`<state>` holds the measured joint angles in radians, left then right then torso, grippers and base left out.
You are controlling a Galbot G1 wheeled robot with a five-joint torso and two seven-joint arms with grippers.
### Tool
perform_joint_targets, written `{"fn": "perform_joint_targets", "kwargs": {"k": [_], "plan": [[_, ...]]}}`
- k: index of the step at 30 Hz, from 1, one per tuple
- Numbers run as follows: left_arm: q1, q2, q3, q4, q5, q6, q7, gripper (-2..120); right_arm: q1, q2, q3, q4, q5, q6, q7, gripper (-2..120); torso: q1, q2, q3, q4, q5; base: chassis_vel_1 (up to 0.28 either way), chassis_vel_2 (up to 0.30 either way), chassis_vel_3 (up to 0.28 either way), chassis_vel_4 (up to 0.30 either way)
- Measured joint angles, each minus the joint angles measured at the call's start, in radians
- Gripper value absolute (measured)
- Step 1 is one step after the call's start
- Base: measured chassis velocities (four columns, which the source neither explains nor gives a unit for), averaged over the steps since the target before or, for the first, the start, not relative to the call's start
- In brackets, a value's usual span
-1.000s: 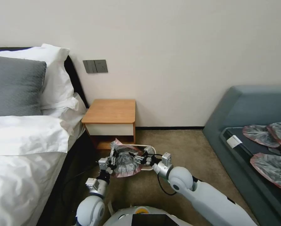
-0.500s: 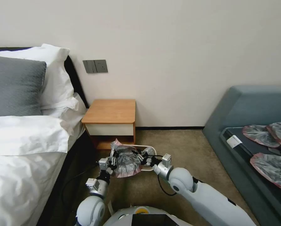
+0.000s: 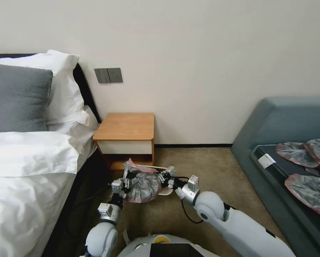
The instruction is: Pick up the garbage bag from the table and place it over the trash can.
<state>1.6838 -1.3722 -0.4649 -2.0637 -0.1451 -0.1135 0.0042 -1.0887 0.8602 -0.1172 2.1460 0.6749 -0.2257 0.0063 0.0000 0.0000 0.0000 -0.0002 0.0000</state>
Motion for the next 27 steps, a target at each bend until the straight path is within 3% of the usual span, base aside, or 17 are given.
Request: {"fn": "perform_joint_targets", "kwargs": {"k": [7,9,13,21,27], "plan": [[-0.002,-0.004,-0.022,0.03,0.087,-0.105,0.043,8,0.022,-0.015,0.049,0.0,0.001,0.008,-0.006,0,0.0,0.0,0.0,0.0,0.0,0.0,0.0,0.0,0.0],[-0.008,-0.008,-0.039,0.043,0.11,-0.165,0.059,8,0.024,-0.025,0.064,-0.008,0.002,0.01,-0.008,0,0.0,0.0,0.0,0.0,0.0001,0.0,0.0,0.0,0.0],[-0.008,-0.008,-0.058,0.051,0.096,-0.244,0.086,8,0.024,-0.044,0.085,-0.031,-0.004,0.015,-0.014,0,0.0,0.0,0.0,0.0,0.0001,0.0,0.0,0.0,0.0],[-0.008,-0.004,-0.081,0.046,0.004,-0.311,0.153,8,0.013,-0.082,0.126,-0.06,-0.022,0.021,-0.023,0,0.0,0.0,0.0,0.0,0.0001,0.0,0.0,0.0,0.0],[-0.006,-0.003,-0.082,0.046,-0.013,-0.322,0.163,8,-0.016,-0.112,0.17,-0.068,-0.04,0.029,-0.036,0,0.0,0.0,0.0,0.0,0.0,0.0,0.0,0.0,0.0]]}}
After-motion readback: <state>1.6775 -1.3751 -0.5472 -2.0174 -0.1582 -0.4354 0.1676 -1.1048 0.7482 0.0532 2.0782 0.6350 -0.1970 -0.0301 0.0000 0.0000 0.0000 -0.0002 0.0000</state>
